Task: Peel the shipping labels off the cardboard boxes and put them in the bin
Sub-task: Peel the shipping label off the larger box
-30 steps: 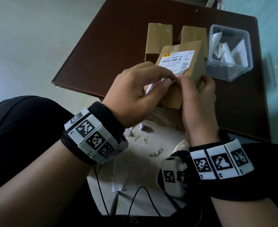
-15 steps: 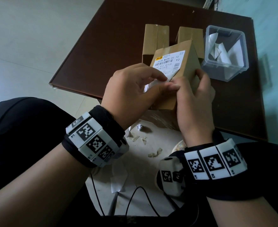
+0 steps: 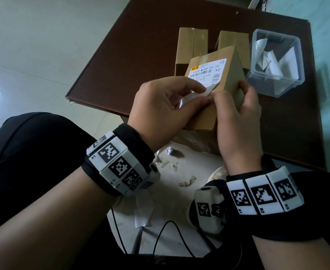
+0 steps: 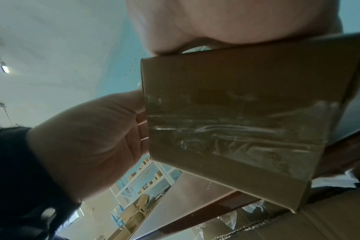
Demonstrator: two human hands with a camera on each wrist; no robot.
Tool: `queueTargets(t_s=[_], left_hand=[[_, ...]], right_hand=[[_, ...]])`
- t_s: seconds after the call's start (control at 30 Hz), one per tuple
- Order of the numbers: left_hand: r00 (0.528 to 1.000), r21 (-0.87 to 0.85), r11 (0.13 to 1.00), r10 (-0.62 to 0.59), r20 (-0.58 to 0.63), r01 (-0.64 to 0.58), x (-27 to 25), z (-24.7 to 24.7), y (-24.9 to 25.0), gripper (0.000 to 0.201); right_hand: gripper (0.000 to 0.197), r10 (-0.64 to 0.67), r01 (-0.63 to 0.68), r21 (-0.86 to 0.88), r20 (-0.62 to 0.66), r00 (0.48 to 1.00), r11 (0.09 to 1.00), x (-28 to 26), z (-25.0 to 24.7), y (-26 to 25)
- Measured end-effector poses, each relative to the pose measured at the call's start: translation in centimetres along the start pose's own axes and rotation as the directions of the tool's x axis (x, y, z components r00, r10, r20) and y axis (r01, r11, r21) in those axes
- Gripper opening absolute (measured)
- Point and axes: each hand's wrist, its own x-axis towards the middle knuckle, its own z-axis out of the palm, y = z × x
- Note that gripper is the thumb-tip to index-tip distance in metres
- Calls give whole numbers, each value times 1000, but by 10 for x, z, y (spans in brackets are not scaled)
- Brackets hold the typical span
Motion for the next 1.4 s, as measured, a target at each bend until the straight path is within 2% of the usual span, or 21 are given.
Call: queueTargets(t_s=[0.07, 0.13, 0.17, 0.2, 0.3, 0.33, 0.47, 0.7, 0.8, 1.03, 1.4], left_hand=[[1000, -11, 1000, -8, 3, 8, 1, 1, 0, 35], [999, -48, 998, -46, 13, 46, 3, 0, -3, 68], [998, -58, 996, -65, 17, 66, 5, -2, -4, 77], [996, -49, 995, -80, 30, 81, 6, -4, -5, 76], [988, 39, 992, -122, 94, 118, 8, -8, -4, 34], [986, 46, 990, -134, 99, 130, 8, -9, -4, 29], [985, 45, 989, -143, 99, 139, 7, -10, -2, 33], [990, 32, 996, -90, 108, 87, 7, -7, -4, 21], [985, 42, 995, -98, 140, 93, 8, -8, -5, 20], [988, 100, 994, -62, 139, 49, 8, -9, -3, 20], [992, 121, 993, -26, 120, 12, 8, -10, -1, 23]], right_hand=[[86, 0, 0, 16, 1, 1000, 1000, 2, 1, 1], [90, 6, -7, 42, 2, 1000, 999, 2, 2, 1], [89, 4, -4, 50, 2, 1000, 999, 2, 2, 2], [87, -3, 3, 51, 3, 1000, 999, 2, 2, 2], [84, -25, 24, 46, 9, 1000, 999, 2, 2, 2], [85, -27, 27, 51, 8, 1000, 998, 1, 2, 2], [87, -41, 40, 51, 8, 999, 998, 2, 2, 3], [85, -46, 45, 72, 17, 999, 996, 3, 2, 3], [93, -37, 34, 93, 25, 999, 995, 3, 2, 3], [93, -33, 31, 97, 23, 999, 995, 3, 3, 3], [81, -11, 11, 29, 10, 1000, 1000, -1, 3, 0]])
